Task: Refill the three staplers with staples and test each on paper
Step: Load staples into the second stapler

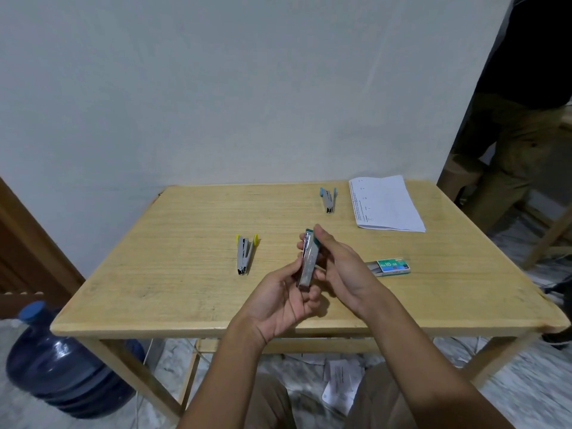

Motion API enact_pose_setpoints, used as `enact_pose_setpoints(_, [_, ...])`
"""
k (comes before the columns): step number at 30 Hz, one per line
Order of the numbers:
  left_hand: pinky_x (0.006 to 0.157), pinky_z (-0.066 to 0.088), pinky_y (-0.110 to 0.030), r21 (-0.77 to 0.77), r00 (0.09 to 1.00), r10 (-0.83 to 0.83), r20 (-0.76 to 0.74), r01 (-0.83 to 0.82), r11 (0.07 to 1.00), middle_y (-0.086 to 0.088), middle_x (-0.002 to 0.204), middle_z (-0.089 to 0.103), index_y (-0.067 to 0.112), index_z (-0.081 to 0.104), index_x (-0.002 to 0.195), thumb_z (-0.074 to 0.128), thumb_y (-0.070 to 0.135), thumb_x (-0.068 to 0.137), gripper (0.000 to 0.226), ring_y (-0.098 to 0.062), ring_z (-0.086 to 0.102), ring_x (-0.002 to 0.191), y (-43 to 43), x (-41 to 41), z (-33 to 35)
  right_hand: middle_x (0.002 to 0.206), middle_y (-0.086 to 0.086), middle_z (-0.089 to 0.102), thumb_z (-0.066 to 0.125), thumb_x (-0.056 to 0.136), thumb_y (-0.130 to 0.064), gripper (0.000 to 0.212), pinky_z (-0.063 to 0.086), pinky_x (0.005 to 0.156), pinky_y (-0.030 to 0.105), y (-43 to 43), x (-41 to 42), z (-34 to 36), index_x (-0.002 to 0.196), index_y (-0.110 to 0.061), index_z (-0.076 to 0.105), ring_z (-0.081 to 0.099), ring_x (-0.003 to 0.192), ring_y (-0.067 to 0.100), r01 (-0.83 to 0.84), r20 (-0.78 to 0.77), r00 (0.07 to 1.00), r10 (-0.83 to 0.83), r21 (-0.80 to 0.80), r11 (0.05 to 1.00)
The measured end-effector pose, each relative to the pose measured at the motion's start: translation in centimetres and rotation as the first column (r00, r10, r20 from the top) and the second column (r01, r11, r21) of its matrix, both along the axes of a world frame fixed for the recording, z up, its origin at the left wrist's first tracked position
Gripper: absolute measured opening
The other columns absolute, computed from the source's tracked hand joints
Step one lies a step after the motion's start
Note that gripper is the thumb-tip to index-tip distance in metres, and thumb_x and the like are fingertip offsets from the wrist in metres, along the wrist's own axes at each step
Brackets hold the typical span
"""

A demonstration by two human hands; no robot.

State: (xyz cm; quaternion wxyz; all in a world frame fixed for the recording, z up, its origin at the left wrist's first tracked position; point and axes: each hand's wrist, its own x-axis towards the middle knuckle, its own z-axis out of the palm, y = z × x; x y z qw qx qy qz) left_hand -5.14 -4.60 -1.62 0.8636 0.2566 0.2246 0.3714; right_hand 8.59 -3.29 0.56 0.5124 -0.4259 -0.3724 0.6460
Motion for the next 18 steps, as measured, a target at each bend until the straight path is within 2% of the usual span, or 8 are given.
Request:
enact_pose_setpoints(3, [0.052, 0.049, -0.027, 0.002, 1.000, -0.013, -0.004, 0.013, 1.000, -0.012, 0.085, 0.062, 0.005, 0.060, 0.112, 0.049, 0.026, 0.097, 0.028, -0.017, 0.056, 0.058, 0.1, -0.1, -0.1, 0.093, 0.003, 0.074, 0.074, 0.069, -0.056, 0.060, 0.046, 0.060, 0.023, -0.2, -0.2, 0.2, 0.105, -0.008, 0.073, 0.059, 0.080, 0.016, 0.023, -0.031, 0.999, -0.023, -0.022, 1.000])
enact_pose_setpoints(7, [0.053, 0.048, -0.027, -0.008, 1.000, -0.018, -0.001, 0.018, 1.000, -0.012, 0.085, 0.062, 0.005, 0.061, 0.111, 0.046, 0.026, 0.098, 0.029, -0.017, 0.056, 0.059, -0.1, 0.0, 0.1, 0.095, 0.003, 0.074, 0.072, 0.075, -0.050, 0.056, 0.049, 0.058, 0.019, -0.5, -0.2, 0.7, 0.109, -0.006, 0.071, 0.063, 0.067, 0.007, 0.055, -0.022, 0.998, -0.056, -0.038, 0.998])
enact_pose_setpoints(10, [0.055, 0.047, -0.027, -0.017, 0.999, -0.039, 0.018, 0.039, 0.999, -0.012, 0.086, 0.062, 0.006, 0.061, 0.112, 0.046, 0.026, 0.098, 0.029, -0.018, 0.057, 0.061, -0.1, 0.0, 0.1, 0.096, 0.003, 0.074, 0.073, 0.076, -0.051, 0.054, 0.047, 0.052, 0.016, -0.8, -0.3, 0.8, 0.108, -0.007, 0.071, 0.062, 0.073, 0.009, 0.085, 0.002, 0.996, -0.085, -0.029, 0.996])
enact_pose_setpoints(13, [0.057, 0.049, -0.028, -0.005, 0.999, -0.040, 0.017, 0.040, 0.999, -0.014, 0.091, 0.062, 0.006, 0.065, 0.109, 0.047, 0.029, 0.098, 0.031, -0.020, 0.060, 0.063, 0.0, -0.1, -0.1, 0.099, 0.003, 0.075, 0.071, 0.078, -0.055, 0.052, 0.051, 0.065, 0.024, -1.1, -0.2, 1.0, 0.107, -0.012, 0.073, 0.067, 0.085, 0.014, 0.117, 0.079, 0.990, -0.118, 0.018, 0.993])
enact_pose_setpoints(16, [0.054, 0.053, -0.030, 0.006, 1.000, 0.019, -0.024, -0.019, 1.000, -0.017, 0.095, 0.066, 0.005, 0.064, 0.115, 0.047, 0.034, 0.096, 0.038, -0.025, 0.067, 0.064, 0.0, 0.0, -0.1, 0.094, 0.002, 0.074, 0.069, 0.074, -0.060, 0.056, 0.055, 0.080, 0.032, -1.4, 1.0, 1.9, 0.105, -0.014, 0.073, 0.069, 0.082, 0.016, 0.189, 0.131, 0.971, -0.201, 0.096, 0.977])
enact_pose_setpoints(18, [0.048, 0.053, -0.029, 0.013, 0.991, 0.111, -0.079, -0.111, 0.994, -0.017, 0.092, 0.065, 0.005, 0.058, 0.118, 0.049, 0.037, 0.096, 0.041, -0.025, 0.066, 0.061, 0.1, 0.4, 0.3, 0.087, 0.000, 0.070, 0.066, 0.077, -0.061, 0.055, 0.054, 0.071, 0.031, -1.4, 2.7, 2.9, 0.104, -0.014, 0.071, 0.065, 0.070, 0.017, 0.225, 0.141, 0.959, -0.246, 0.147, 0.963])
